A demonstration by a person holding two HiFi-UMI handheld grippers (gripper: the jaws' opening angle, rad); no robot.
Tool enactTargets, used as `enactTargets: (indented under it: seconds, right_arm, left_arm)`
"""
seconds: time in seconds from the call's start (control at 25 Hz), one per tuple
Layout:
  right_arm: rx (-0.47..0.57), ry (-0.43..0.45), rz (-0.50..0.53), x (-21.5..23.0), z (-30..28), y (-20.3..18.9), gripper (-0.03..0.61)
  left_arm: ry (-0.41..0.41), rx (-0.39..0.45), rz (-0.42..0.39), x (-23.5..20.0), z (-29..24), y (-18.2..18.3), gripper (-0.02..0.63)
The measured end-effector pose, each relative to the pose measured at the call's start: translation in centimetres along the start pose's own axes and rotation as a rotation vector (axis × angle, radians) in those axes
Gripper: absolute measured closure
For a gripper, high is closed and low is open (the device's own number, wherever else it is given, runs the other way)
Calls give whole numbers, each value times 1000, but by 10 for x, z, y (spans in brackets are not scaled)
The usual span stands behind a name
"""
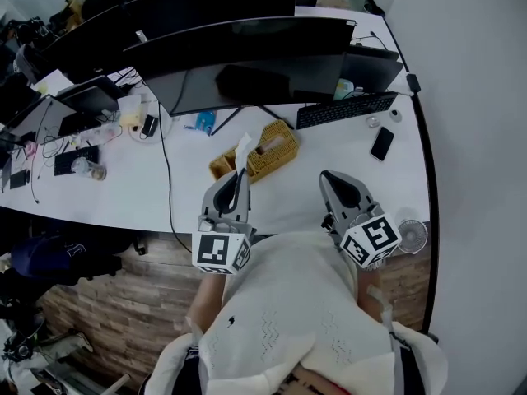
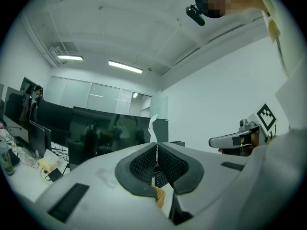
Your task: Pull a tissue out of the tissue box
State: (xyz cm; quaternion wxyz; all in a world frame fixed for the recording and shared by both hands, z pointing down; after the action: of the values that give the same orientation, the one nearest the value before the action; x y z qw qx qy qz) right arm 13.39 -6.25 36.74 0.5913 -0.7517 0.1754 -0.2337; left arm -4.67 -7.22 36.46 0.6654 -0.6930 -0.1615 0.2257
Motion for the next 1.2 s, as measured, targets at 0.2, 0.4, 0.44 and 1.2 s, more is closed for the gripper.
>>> enactTargets:
  seconds: [0.2,0.4,0.44,1.2]
  right_arm:
    - [14,10,18,-2,1,9,577]
    - [27,26,30,-8,3,16,577]
    - [30,29,33,-9,3,17,577]
    - [24,42,54,-16,-1,16,578]
  left_arm:
    - [16,31,-5,-5,4,11,600]
    - [23,34,-11,-6,7,10,600]
    - [23,36,-8,-5,8,10,600]
    - [-14,29,16,7,5,6,600]
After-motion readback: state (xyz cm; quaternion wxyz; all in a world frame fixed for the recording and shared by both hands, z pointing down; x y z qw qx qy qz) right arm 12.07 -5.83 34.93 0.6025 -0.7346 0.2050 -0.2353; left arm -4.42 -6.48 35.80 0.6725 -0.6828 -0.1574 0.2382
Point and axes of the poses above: the fingertips, and each gripper's own axes: z backward along the fingers, x to its right, y out of its top, the point moved 2 cm from there along z, backward along the fingers, and after that the axes turned 5 degrees about -y, right-handed, at the moved point
